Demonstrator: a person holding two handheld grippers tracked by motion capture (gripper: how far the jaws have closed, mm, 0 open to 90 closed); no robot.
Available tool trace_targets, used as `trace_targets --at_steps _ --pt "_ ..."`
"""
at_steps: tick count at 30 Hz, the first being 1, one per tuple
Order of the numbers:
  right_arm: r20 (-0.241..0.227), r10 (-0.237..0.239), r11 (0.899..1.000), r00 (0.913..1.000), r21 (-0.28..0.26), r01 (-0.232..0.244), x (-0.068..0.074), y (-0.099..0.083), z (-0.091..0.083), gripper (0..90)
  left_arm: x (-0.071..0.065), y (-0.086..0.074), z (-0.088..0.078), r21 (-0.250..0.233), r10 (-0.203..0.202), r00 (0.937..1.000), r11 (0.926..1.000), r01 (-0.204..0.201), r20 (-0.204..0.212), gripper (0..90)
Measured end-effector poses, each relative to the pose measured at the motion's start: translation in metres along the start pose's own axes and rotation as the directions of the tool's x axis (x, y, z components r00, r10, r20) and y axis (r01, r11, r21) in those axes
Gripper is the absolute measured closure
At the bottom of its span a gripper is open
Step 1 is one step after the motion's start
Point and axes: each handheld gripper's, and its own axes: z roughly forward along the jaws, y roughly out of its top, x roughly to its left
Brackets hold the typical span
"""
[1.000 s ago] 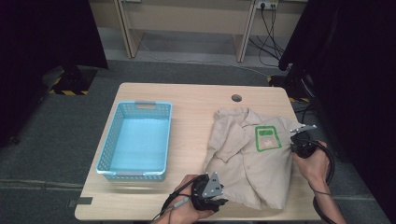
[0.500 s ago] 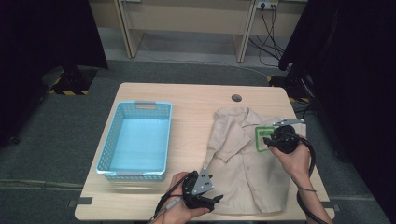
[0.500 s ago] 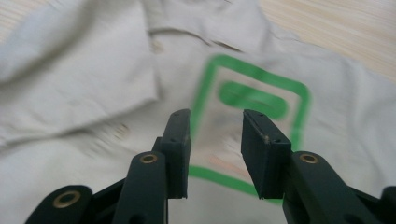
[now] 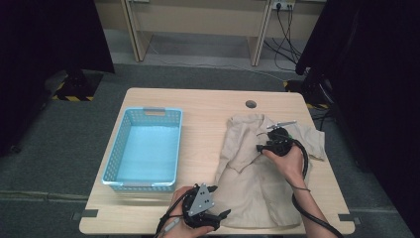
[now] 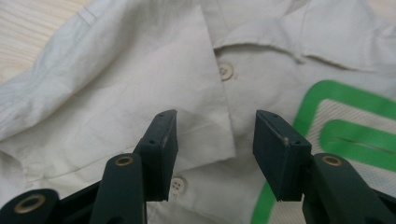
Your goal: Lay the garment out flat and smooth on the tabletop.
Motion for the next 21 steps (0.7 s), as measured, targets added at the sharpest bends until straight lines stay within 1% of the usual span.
trace_targets --at_steps 1,4,5,6,8,10,14,16,18,19,20,21 --pt "0.001 0.009 1.000 1.0000 0.010 -0.009 0.001 0.000 0.003 52.0 0.000 -0.001 -0.001 -0.010 0.005 1.0000 0.9999 -0.005 -0.002 21.9" --pt "-0.011 0.044 0.999 0.9989 0.019 -0.044 0.002 -0.002 0.010 65.4 -0.001 -0.003 -0.002 -0.028 0.015 0.9999 0.9995 -0.015 0.001 21.7" --pt "-0.004 0.045 0.999 0.9990 0.026 -0.045 0.003 -0.003 0.012 71.4 -0.001 -0.003 -0.003 -0.033 0.018 0.9998 0.9993 -0.018 0.001 21.6" --pt "0.002 0.048 0.999 0.9989 0.026 -0.048 0.004 -0.003 0.012 75.7 -0.001 -0.004 -0.004 -0.038 0.018 0.9998 0.9991 -0.018 0.001 21.6" --pt "0.001 0.054 0.998 0.9986 0.017 -0.054 0.004 -0.004 0.011 83.3 0.000 -0.006 -0.005 -0.044 0.018 0.9998 0.9989 -0.018 0.000 21.6" --pt "-0.003 0.059 0.998 0.9982 0.012 -0.059 0.005 -0.004 0.009 86.3 0.000 -0.008 -0.005 -0.051 0.017 0.9998 0.9986 -0.017 -0.004 21.6" --pt "-0.014 0.041 0.999 0.9991 -0.005 -0.041 0.009 -0.003 -0.001 88.1 0.001 -0.012 -0.007 -0.066 0.020 0.9997 0.9976 -0.021 -0.014 21.7" --pt "-0.032 0.031 0.999 0.9990 -0.029 -0.032 0.014 0.000 -0.009 88.3 0.001 -0.013 -0.008 -0.076 0.020 0.9995 0.9969 -0.022 -0.022 21.7" --pt "-0.058 0.014 0.998 0.9982 -0.065 -0.018 0.022 0.006 -0.018 88.5 0.001 -0.015 -0.008 -0.078 0.036 0.9986 0.9962 -0.039 -0.038 21.8" --pt "-0.085 0.006 0.996 0.9963 -0.089 -0.014 0.029 0.011 -0.025 88.5 0.000 -0.015 -0.009 -0.081 0.040 0.9982 0.9958 -0.043 -0.044 22.4" --pt "-0.102 -0.001 0.994 0.9948 -0.106 -0.010 0.035 0.014 -0.029 88.6 0.000 -0.016 -0.009 -0.086 0.041 0.9980 0.9953 -0.045 -0.049 22.8" --pt "-0.120 -0.018 0.991 0.9926 -0.131 0.002 0.043 0.020 -0.034 88.6 0.000 -0.016 -0.010 -0.091 0.040 0.9979 0.9948 -0.045 -0.052 23.2"
